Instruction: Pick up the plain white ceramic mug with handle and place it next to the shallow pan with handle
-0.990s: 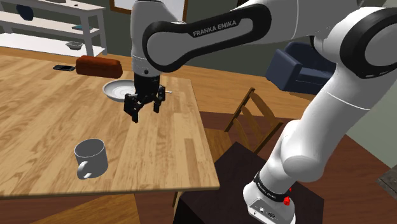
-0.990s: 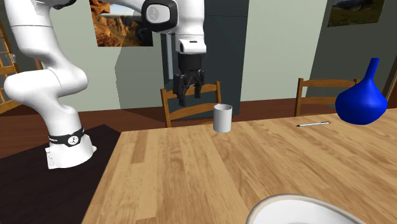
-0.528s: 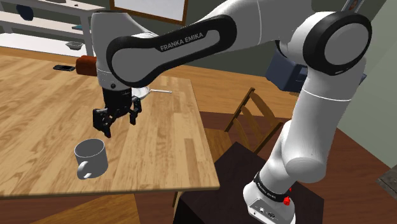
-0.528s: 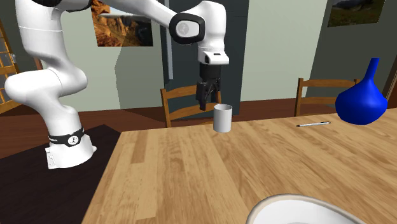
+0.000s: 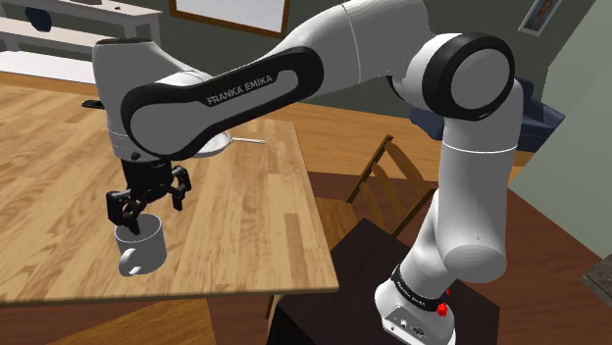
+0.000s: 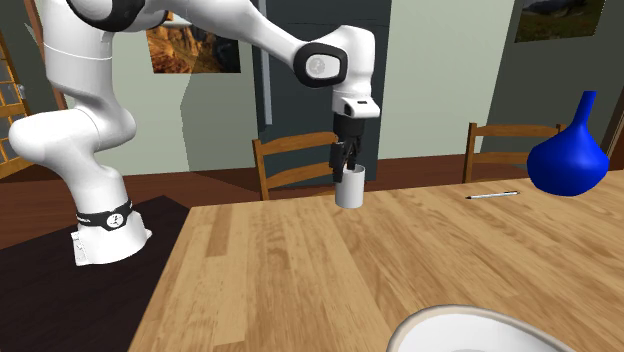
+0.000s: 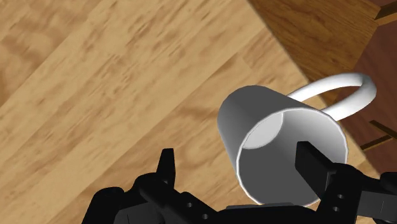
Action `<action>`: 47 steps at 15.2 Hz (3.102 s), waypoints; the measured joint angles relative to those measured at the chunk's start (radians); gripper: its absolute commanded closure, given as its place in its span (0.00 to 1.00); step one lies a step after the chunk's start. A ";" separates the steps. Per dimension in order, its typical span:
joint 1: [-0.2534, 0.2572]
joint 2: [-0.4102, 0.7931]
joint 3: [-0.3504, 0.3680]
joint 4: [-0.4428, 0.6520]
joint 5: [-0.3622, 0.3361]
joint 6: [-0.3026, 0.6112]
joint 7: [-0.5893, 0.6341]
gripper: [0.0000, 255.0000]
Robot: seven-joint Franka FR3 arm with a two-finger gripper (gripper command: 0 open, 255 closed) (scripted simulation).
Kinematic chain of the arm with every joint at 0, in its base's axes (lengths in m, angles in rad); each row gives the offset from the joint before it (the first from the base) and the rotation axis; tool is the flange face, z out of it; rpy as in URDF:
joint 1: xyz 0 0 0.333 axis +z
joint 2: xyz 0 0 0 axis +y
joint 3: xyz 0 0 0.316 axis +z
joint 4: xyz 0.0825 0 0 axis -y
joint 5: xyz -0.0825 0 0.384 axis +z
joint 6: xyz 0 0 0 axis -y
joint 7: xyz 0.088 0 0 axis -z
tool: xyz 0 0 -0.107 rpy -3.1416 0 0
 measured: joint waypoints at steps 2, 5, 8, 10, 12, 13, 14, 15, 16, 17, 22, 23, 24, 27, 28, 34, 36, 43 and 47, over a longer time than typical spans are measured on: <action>0.004 0.011 -0.001 -0.015 -0.005 0.025 0.006 0.00; 0.006 0.026 -0.004 -0.023 -0.011 0.047 0.009 0.00; 0.006 0.027 -0.004 -0.026 -0.012 0.052 0.009 0.00; 0.006 0.027 -0.004 -0.027 -0.012 0.052 0.009 0.00; 0.006 0.027 -0.004 -0.027 -0.012 0.052 0.009 1.00; 0.006 0.027 -0.004 -0.027 -0.012 0.052 0.009 1.00; 0.006 0.027 -0.004 -0.027 -0.012 0.052 0.009 1.00; 0.006 0.027 -0.004 -0.027 -0.012 0.052 0.009 1.00; 0.006 0.027 -0.004 -0.027 -0.012 0.052 0.009 1.00; 0.006 0.027 -0.004 -0.027 -0.012 0.052 0.009 1.00; 0.005 0.023 -0.004 -0.026 -0.010 0.047 0.007 1.00; 0.003 0.018 -0.003 -0.023 -0.008 0.040 0.006 1.00; 0.003 0.013 -0.002 -0.018 -0.006 0.031 0.006 1.00; 0.001 -0.005 0.002 -0.004 0.001 -0.001 0.002 1.00; 0.002 -0.005 0.002 0.010 0.002 -0.015 0.002 1.00; 0.000 -0.034 0.008 0.054 0.014 -0.084 -0.002 1.00; -0.001 -0.041 0.009 0.071 0.017 -0.109 -0.004 1.00; -0.001 -0.059 0.013 0.143 0.025 -0.198 -0.008 1.00; 0.000 -0.066 0.014 0.186 0.028 -0.246 -0.009 1.00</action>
